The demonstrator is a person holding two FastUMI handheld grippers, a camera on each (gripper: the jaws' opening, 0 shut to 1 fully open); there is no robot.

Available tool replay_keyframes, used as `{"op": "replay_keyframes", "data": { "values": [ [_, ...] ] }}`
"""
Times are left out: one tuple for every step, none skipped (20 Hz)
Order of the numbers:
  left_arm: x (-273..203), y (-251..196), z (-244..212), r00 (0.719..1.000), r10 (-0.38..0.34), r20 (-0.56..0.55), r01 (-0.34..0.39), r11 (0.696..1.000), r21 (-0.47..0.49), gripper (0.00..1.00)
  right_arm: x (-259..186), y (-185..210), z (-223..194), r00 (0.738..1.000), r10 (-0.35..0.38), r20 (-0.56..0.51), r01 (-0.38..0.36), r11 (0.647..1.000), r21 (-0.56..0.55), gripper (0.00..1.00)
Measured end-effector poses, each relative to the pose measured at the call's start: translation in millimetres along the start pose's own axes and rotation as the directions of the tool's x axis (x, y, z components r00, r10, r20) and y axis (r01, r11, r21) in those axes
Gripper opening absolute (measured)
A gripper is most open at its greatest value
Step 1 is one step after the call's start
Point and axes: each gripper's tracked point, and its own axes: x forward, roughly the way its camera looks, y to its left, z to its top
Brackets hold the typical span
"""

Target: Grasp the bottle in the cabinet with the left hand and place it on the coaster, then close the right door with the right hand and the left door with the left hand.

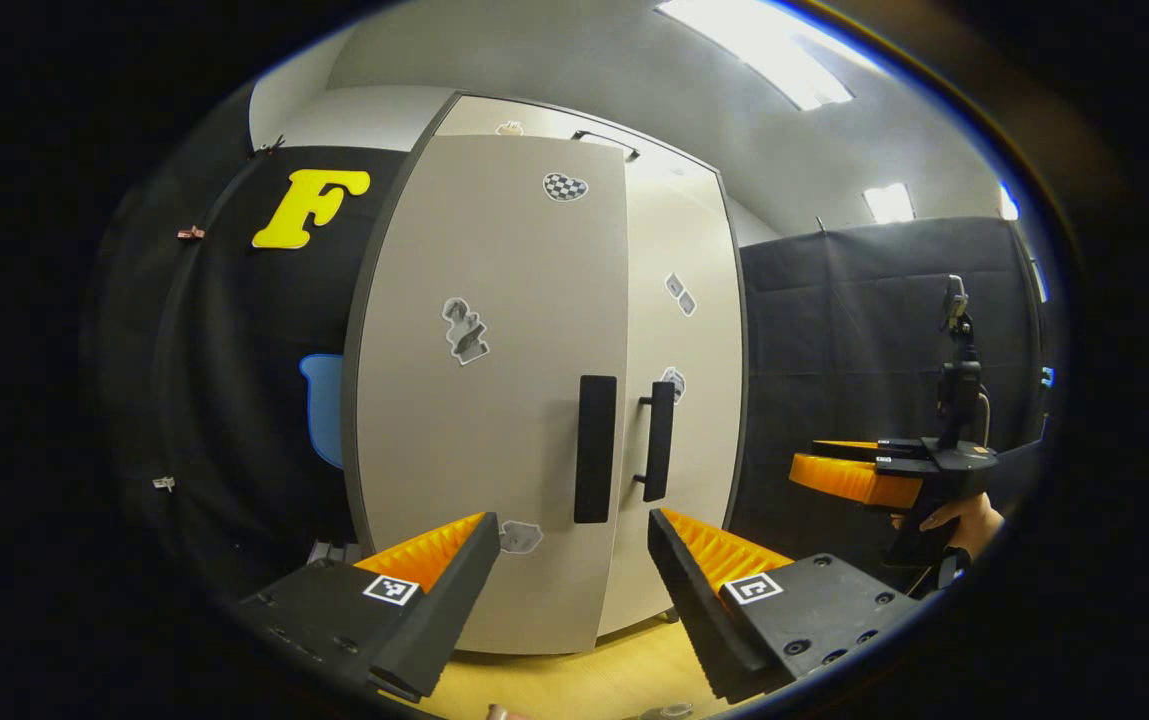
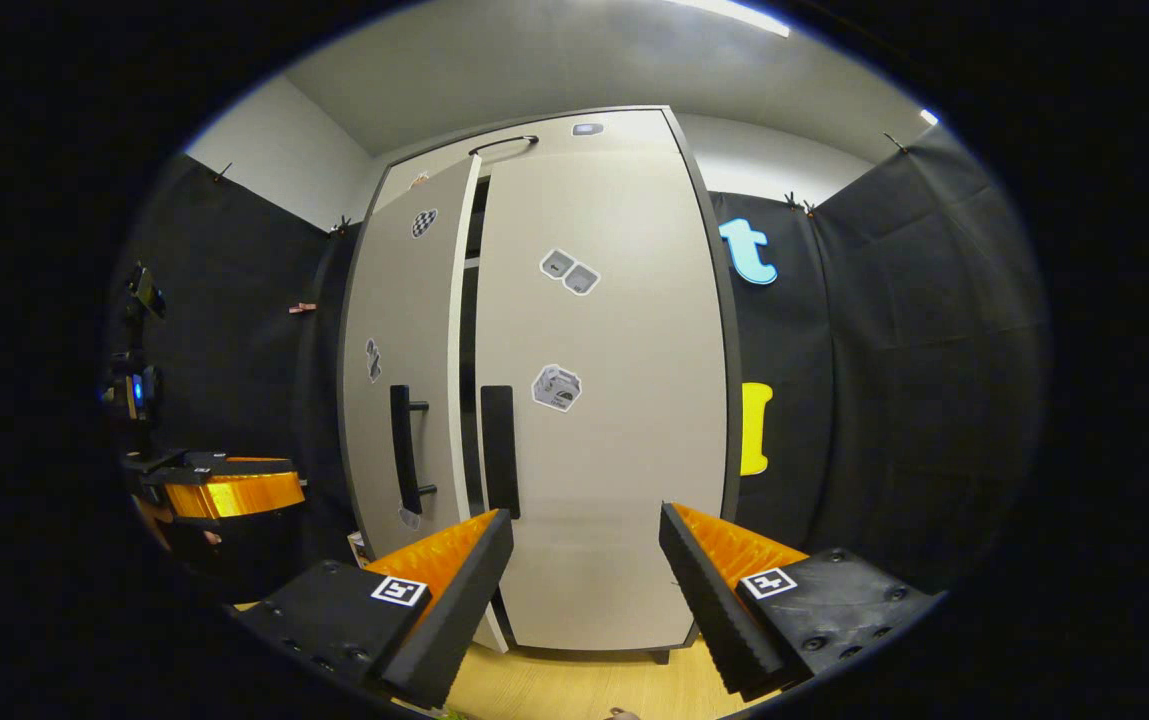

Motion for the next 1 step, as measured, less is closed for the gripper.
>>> {"op": "replay_keyframes", "data": {
  "values": [
    [-0.2,0.7,0.6,1.0,0.0,0.0,0.0,1.0,0.003,0.95,0.6,0.4,0.0,1.0,0.0,-0.001,0.0,1.0,-0.002,0.98]
  ]
}}
